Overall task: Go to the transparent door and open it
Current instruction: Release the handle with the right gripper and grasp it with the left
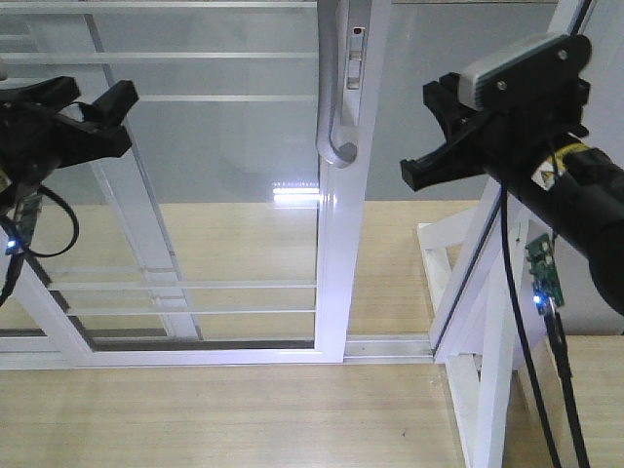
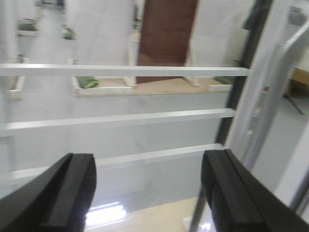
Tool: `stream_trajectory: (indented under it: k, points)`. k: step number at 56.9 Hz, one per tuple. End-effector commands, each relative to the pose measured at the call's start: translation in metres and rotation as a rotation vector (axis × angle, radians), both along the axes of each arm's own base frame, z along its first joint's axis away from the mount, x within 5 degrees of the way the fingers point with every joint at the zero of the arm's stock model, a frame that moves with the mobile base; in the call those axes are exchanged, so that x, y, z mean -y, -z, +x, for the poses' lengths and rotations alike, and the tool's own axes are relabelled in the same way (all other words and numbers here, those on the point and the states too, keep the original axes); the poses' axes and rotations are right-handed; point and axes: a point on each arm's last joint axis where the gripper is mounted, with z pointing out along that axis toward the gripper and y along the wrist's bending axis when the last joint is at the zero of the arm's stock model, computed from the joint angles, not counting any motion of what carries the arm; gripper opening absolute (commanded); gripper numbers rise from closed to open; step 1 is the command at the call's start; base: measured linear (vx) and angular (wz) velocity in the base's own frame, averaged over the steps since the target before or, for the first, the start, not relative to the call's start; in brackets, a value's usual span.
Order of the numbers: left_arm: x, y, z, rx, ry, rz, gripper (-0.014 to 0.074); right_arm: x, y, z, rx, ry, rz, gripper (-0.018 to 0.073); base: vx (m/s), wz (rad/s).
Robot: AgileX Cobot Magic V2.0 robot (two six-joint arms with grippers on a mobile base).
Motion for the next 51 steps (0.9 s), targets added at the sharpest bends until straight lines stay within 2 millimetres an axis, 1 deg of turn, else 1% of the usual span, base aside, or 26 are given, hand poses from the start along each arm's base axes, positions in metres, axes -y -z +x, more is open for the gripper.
stream_trajectory:
  k: [1, 7, 15, 27, 34, 42, 51]
  points:
    - [0.015, -0.027, 0.014, 0.126, 0.116, -0.053, 0.0544, 0.011, -0.020, -0.013, 0.131, 0.040, 0.064, -0.0006, 0.00, 0.00]
    - [0.031, -0.030, 0.033, 0.134, 0.168, -0.041, 0.0534, 0.018, -0.015, -0.022, 0.132, 0.067, 0.034, -0.0006, 0.00, 0.00]
    - [0.060, -0.030, 0.052, 0.145, 0.239, -0.041, 0.0535, 0.023, -0.015, -0.026, 0.134, 0.108, -0.002, -0.0006, 0.00, 0.00]
    - [0.108, -0.021, 0.062, 0.133, 0.347, -0.039, 0.0535, 0.027, -0.014, -0.025, 0.125, 0.150, -0.014, -0.0006, 0.00, 0.00]
    - [0.130, -0.013, 0.070, 0.102, 0.376, -0.019, 0.0535, 0.028, -0.014, -0.025, 0.122, 0.154, -0.009, -0.0006, 0.00, 0.00]
    - [0.139, -0.005, 0.085, 0.091, 0.360, 0.031, 0.0535, 0.028, -0.014, -0.025, 0.122, 0.154, -0.009, -0.0006, 0.00, 0.00]
    - [0.145, -0.002, 0.102, 0.091, 0.342, 0.018, 0.0535, 0.028, -0.014, -0.025, 0.127, 0.152, -0.025, -0.0006, 0.00, 0.00]
